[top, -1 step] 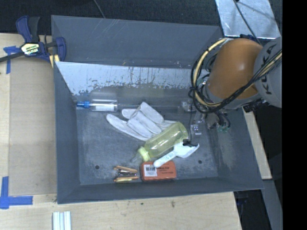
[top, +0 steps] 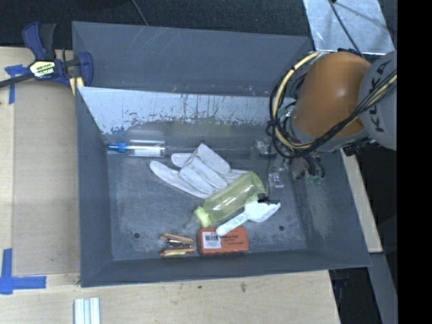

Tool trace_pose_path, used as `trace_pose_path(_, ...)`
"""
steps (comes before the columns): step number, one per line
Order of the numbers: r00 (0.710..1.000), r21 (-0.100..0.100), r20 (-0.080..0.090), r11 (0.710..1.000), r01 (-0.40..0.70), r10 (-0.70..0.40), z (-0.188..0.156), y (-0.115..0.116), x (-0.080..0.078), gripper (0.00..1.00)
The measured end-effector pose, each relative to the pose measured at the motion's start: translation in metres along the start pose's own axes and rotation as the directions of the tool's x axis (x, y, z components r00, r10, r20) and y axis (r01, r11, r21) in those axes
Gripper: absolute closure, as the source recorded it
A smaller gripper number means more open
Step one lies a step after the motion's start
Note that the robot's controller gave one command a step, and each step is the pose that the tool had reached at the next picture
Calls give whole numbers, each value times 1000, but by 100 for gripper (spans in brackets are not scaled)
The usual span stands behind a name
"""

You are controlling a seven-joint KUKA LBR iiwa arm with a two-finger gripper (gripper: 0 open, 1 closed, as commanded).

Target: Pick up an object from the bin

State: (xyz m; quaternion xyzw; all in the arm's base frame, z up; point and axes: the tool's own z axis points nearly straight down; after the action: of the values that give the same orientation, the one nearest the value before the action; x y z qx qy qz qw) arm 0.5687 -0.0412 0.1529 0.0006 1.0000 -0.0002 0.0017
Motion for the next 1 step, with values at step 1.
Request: trace_pose_path(1, 998, 1, 6, 998, 59, -59, 41, 16, -5, 0)
